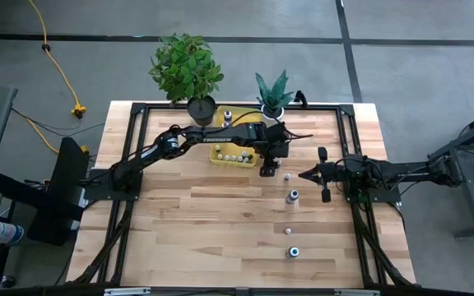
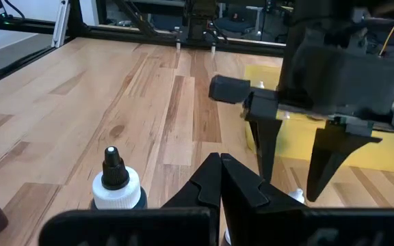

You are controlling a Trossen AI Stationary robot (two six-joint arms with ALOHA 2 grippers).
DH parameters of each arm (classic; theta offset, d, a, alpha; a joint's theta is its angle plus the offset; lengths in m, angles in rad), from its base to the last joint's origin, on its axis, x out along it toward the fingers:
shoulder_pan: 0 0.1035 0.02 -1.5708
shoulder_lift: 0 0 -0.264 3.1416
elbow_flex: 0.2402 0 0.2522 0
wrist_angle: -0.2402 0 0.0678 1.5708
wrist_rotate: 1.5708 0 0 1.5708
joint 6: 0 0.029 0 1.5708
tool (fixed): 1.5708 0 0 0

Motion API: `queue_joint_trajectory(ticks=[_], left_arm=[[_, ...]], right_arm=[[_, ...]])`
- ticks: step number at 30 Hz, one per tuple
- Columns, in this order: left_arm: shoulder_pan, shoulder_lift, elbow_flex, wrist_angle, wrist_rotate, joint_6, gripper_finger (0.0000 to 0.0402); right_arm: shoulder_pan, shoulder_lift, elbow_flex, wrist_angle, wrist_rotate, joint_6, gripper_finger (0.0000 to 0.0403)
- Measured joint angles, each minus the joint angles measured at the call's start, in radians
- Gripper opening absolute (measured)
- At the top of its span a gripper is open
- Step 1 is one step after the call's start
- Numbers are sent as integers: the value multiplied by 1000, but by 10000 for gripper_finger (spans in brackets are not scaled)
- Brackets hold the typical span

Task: Pick & Place food coloring
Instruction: Put the small black food coloring bottle into the yellow bin

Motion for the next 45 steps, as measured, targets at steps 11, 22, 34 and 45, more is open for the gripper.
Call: queue_joint_trajectory(ticks=[11,22,34,45], left_arm=[[7,0,-13,53,12,-39,202],[7,30,-11,67,11,-64,202],[14,34,9,59,-5,-65,165],[14,35,12,31,-6,-65,79]], right_arm=[[0,0,0,0,0,0,0],[0,0,0,0,0,0,0],[0,0,0,0,0,0,0],[0,0,0,0,0,0,0]])
